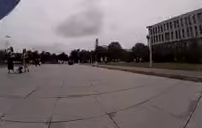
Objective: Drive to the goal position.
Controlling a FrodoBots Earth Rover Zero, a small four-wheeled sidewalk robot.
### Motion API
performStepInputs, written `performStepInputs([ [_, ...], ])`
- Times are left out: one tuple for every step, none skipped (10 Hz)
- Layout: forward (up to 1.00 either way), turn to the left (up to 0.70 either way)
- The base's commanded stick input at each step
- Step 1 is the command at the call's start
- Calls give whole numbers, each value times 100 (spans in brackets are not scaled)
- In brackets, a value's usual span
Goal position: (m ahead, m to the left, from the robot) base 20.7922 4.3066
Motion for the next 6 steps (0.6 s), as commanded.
performStepInputs([
  [60,1],
  [60,1],
  [60,15],
  [60,15],
  [60,15],
  [60,15],
])
